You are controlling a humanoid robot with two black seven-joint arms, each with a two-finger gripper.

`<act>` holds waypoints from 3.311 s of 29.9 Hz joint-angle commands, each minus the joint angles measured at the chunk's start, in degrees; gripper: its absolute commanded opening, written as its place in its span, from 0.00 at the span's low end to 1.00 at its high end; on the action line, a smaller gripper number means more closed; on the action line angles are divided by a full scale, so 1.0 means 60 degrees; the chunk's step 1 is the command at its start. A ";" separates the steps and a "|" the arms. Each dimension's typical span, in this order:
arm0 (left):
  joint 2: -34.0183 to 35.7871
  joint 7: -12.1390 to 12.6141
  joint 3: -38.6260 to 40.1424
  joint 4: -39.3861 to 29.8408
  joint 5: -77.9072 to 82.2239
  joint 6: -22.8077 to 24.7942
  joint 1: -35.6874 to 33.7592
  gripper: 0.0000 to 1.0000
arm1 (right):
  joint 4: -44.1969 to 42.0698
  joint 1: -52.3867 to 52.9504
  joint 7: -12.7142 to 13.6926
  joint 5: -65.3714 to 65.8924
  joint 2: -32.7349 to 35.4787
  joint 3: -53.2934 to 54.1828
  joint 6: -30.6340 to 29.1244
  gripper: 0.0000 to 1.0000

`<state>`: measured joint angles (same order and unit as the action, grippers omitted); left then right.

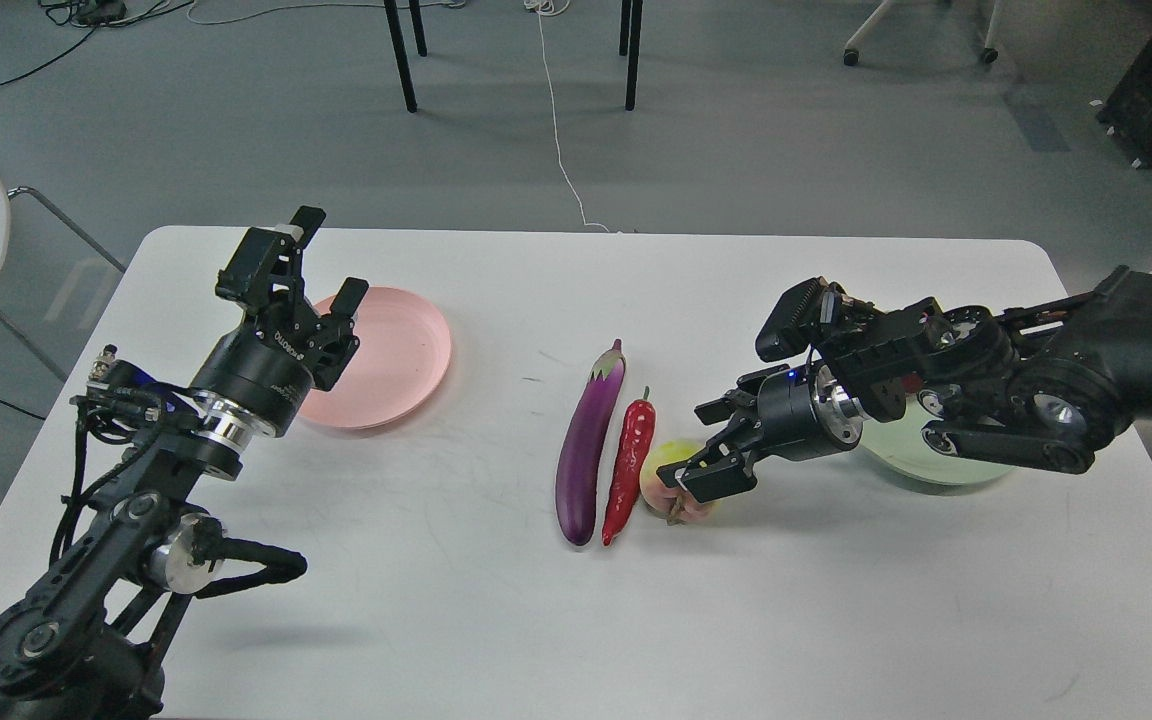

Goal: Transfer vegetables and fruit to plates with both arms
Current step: 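Move the right gripper to the peach and grasp it, then carry the peach onto the green plate beside the pomegranate and release, then lift the right gripper away from the green plate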

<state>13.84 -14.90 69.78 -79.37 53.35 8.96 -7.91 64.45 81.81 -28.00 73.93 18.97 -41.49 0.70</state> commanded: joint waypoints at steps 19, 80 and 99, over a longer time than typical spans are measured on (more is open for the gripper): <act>0.0008 -0.0007 0.0015 0.0001 0.0000 0.0001 0.0000 0.98 | -0.0370 -0.0129 0.0000 -0.0016 -0.0495 -0.0190 0.0015 0.92; -0.0227 0.0008 -0.0454 -0.0043 0.0044 0.0000 -0.0132 0.98 | -0.0619 0.0458 0.0000 0.2372 0.4003 -0.1127 0.0044 0.62; -0.0153 0.0008 -0.0439 -0.0043 0.0029 -0.0029 -0.0146 0.98 | -0.0619 0.0062 0.0000 0.2240 0.4002 -0.0704 0.0293 0.94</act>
<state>12.83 -14.85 67.15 -79.62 53.52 8.89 -8.78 60.48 82.18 -27.99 87.82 42.83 -47.43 2.46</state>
